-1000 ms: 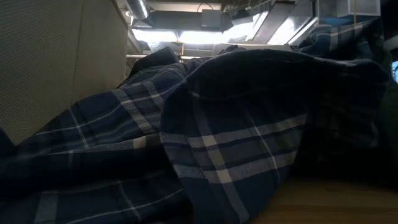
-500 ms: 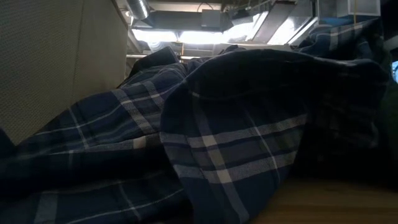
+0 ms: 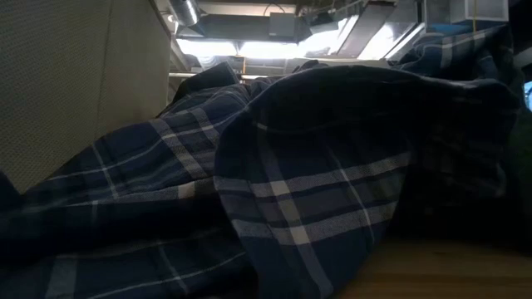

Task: Sort clothes
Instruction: Put the green shirt into the top brown laundry bin

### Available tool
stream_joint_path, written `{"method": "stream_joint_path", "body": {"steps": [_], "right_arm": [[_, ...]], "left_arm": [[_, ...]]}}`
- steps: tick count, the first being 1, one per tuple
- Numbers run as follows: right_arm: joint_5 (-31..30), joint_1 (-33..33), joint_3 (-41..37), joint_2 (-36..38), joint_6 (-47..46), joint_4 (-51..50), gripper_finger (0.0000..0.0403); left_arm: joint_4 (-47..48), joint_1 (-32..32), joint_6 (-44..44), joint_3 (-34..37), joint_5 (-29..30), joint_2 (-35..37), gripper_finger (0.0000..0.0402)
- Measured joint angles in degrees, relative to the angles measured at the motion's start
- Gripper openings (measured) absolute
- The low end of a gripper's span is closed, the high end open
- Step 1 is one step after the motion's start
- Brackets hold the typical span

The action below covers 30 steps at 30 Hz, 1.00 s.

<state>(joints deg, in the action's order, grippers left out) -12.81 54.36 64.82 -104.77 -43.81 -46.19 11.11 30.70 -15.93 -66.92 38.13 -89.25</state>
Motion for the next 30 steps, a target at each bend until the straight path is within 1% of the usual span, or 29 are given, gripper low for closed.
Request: {"method": "stream_joint_path", "body": {"steps": [6, 12, 15, 17, 20, 28, 30], "right_arm": [[-1.6, 0.1, 0.3, -4.4, 0.8, 0.1, 0.0248], [-2.7, 0.1, 0.3, -5.1, 2.3, 0.3, 0.0248], [-1.6, 0.0, 0.3, -5.1, 2.3, 0.3, 0.0246], [-0.7, -0.1, 0.3, -5.1, 2.3, 0.4, 0.0235], [-0.4, 0.0, 0.2, -5.1, 2.0, 0.9, 0.0198], [-0.5, 0.0, 0.1, -5.3, 3.6, 2.0, 0.0036], [-0.7, 0.1, 0.1, -5.3, 5.2, 2.0, 0.0015]], "left_arm": [[0.2, 0.0, -0.1, 0.0, 0.0, 0.0, 0.0166], [0.2, 0.0, -0.1, 0.0, 0.0, 0.0, 0.0166], [0.2, 0.0, -0.1, 0.0, 0.0, 0.0, 0.0166], [0.2, 0.0, -0.1, 0.0, 0.0, 0.0, 0.0166], [0.1, 0.0, -0.1, 0.0, 0.0, 0.0, 0.0166], [0.2, 0.0, -0.1, 0.0, 0.0, 0.0, 0.0166], [0.2, 0.0, -0.1, 0.0, 0.0, 0.0, 0.0166]]}}
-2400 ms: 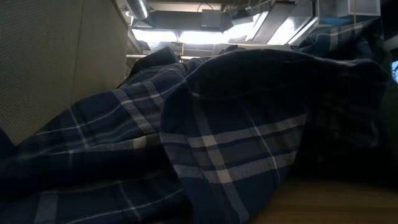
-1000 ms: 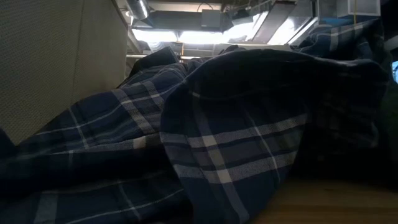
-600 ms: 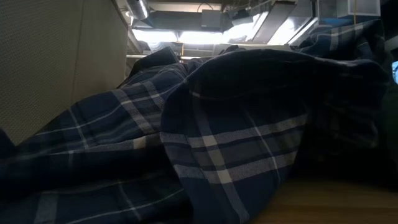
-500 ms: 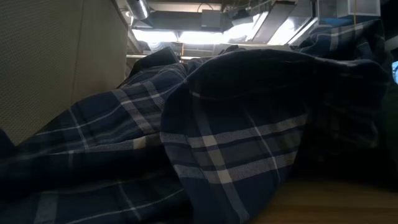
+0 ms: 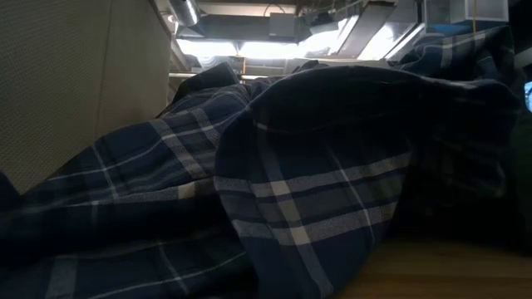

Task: Sort clothes
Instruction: Put the green shirt into the top brown laundry bin

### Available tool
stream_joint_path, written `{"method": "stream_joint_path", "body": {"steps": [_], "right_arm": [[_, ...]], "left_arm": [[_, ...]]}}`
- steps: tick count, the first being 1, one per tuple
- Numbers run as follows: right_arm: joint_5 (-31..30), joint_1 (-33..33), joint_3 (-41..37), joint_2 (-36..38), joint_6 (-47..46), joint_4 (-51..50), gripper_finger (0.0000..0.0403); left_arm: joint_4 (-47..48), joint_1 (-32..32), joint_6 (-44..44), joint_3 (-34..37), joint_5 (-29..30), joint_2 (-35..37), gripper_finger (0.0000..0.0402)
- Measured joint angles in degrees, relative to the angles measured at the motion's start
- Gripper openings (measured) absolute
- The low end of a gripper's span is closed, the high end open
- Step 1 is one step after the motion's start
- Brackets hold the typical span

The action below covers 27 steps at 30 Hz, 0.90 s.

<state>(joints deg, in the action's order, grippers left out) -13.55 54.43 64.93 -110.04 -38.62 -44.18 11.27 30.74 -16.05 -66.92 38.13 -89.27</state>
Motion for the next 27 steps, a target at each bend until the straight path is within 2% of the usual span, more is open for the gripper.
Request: {"method": "stream_joint_path", "body": {"steps": [5, 12, 27], "right_arm": [[-0.4, 0.0, -0.1, 0.5, 0.1, -0.2, 0.0026], [-2.9, -0.2, -0.7, 6.0, 1.2, -1.5, 0.0013], [-16.9, -2.0, 0.0, 21.0, 6.9, -3.5, 0.0016]], "left_arm": [[0.0, 0.0, -0.3, 0.0, 0.0, 0.0, 0.0166], [0.1, 0.0, -1.1, 0.0, 0.0, 0.0, 0.0166], [0.1, 0.0, -1.8, 0.0, 0.0, 0.0, 0.0166]]}}
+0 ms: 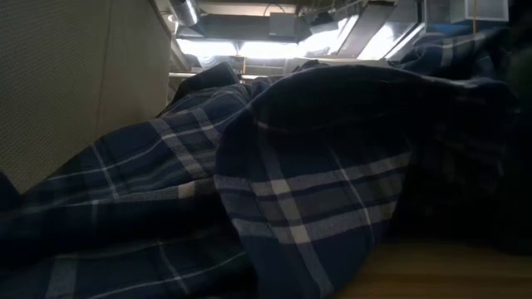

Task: Sort clothes
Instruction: Put the green shirt into the top brown laundry bin

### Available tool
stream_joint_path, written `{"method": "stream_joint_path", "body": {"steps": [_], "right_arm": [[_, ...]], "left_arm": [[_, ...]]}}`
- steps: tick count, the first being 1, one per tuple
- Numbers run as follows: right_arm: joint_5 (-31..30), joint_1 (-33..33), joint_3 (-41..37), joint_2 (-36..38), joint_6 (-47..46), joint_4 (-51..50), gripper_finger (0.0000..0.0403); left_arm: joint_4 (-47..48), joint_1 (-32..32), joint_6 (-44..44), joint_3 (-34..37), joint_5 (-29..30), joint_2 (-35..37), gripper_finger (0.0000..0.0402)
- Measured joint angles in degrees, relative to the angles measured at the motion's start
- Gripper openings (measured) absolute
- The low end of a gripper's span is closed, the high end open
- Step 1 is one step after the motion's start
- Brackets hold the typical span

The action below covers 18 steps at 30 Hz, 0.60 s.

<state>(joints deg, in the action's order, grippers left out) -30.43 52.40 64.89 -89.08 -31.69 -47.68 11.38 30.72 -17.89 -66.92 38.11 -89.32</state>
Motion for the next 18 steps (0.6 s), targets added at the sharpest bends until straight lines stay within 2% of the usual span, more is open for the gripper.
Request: {"method": "stream_joint_path", "body": {"steps": [9, 18], "right_arm": [[-13.5, -0.1, 7.7, 5.8, 5.2, -8.3, 0.0017], [-27.0, -0.1, 17.7, 6.6, 8.0, -19.7, 0.0017]], "left_arm": [[0.0, 0.0, -0.1, 0.0, 0.0, 0.0, 0.0166], [0.0, 0.0, -0.5, 0.0, 0.0, 0.0, 0.0166]]}}
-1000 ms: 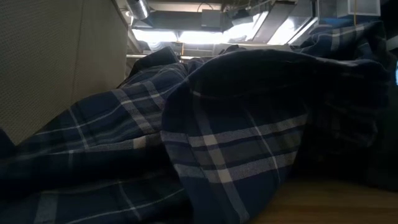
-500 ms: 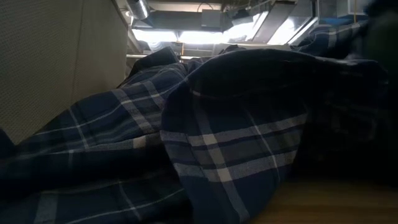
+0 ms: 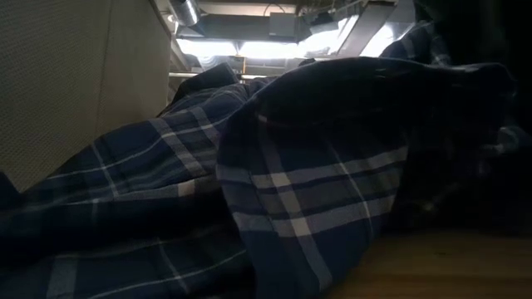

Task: Sort clothes
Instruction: Put the green shirt into the top brown laundry bin

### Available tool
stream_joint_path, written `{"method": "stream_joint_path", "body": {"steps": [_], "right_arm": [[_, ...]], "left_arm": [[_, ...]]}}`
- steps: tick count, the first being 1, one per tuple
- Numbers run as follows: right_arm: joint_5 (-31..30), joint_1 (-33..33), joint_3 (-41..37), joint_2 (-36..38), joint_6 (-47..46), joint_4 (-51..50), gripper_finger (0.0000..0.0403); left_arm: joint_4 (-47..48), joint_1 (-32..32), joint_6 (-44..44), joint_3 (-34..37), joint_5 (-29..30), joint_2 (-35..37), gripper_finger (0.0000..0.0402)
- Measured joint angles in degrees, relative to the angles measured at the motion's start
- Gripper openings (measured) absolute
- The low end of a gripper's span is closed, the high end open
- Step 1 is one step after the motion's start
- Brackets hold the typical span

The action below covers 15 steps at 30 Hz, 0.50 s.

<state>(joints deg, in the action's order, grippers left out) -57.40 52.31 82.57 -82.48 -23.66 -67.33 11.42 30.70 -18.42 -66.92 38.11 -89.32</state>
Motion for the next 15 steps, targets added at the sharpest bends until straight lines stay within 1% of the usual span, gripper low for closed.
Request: {"method": "stream_joint_path", "body": {"steps": [6, 9, 15], "right_arm": [[-7.2, -0.5, 5.8, 0.0, 0.0, -5.5, 0.0016], [-8.7, -2.4, 8.9, 0.0, 0.0, -8.1, 0.0016], [-9.5, -6.1, 15.2, 0.0, 1.2, -12.0, 0.0018]], "left_arm": [[0.0, 0.1, -0.7, 0.0, 0.0, 0.0, 0.0166], [0.0, 0.1, -0.7, 0.0, 0.0, 0.0, 0.0166], [0.0, 0.5, -0.9, 0.0, 0.0, 0.0, 0.0166]]}}
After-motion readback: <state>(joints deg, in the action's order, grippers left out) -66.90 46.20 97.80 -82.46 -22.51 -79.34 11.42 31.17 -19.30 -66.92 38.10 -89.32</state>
